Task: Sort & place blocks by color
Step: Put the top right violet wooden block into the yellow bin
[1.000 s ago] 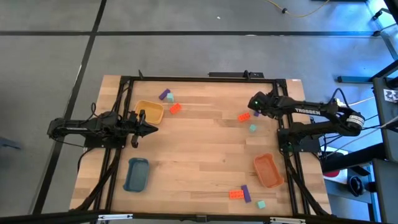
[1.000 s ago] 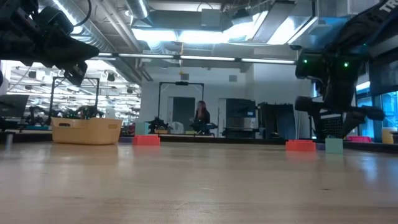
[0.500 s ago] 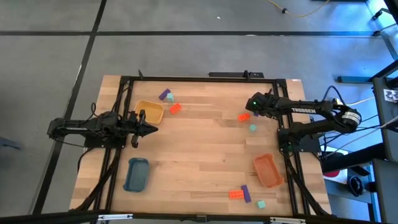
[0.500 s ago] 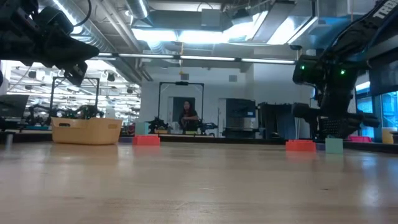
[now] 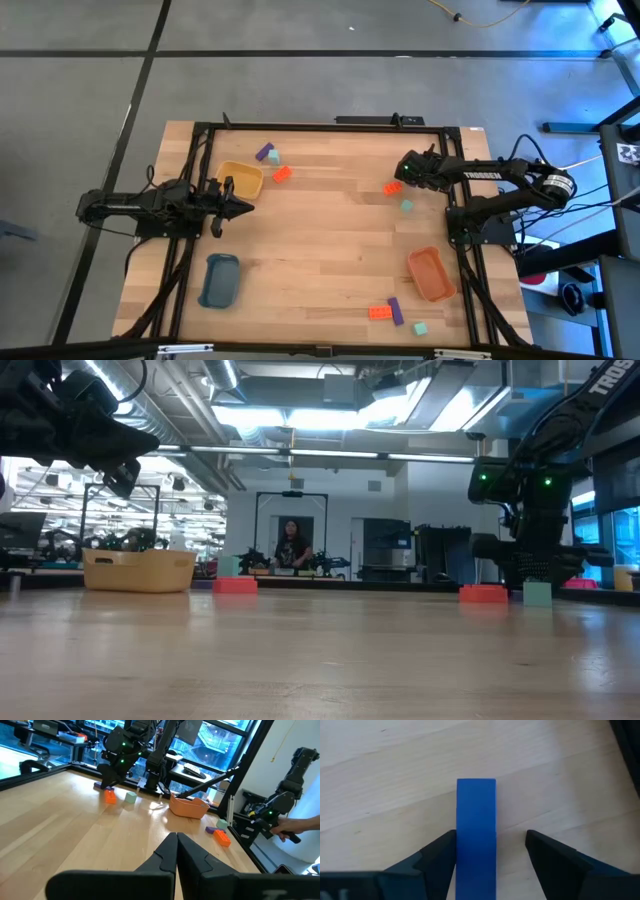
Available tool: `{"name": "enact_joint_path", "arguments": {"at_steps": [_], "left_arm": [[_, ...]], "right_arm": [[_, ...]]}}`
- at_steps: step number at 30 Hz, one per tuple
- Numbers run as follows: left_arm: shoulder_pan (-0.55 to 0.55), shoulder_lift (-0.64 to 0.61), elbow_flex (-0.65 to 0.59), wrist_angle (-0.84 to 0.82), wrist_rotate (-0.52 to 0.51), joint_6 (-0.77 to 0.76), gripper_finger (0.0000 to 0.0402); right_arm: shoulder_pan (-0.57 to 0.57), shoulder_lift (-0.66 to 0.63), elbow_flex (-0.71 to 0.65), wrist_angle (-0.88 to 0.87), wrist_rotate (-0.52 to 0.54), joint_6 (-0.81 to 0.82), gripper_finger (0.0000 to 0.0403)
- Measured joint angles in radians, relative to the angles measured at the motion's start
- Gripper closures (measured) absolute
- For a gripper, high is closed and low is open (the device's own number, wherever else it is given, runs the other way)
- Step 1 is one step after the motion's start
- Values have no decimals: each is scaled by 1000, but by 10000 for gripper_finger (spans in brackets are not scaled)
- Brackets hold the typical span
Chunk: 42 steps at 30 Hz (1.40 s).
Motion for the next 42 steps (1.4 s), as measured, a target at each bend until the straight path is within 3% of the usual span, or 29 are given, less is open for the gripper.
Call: {"name": "enact_joint_path", "arguments": {"at_steps": [18,28,35,42], "left_arm": [[0,0,0,0,0,0,401],[0,0,0,0,0,0,401],[0,0,0,1,-2,12,401],[0,0,0,6,-67,261,401]], "right_arm": [[8,-3,2,-55,-15,-21,292],[30,-208,-5,-65,-137,-130,294],[169,-405,-5,123,-244,-301,294],[389,-513,-3,434,-241,-402,294]]}}
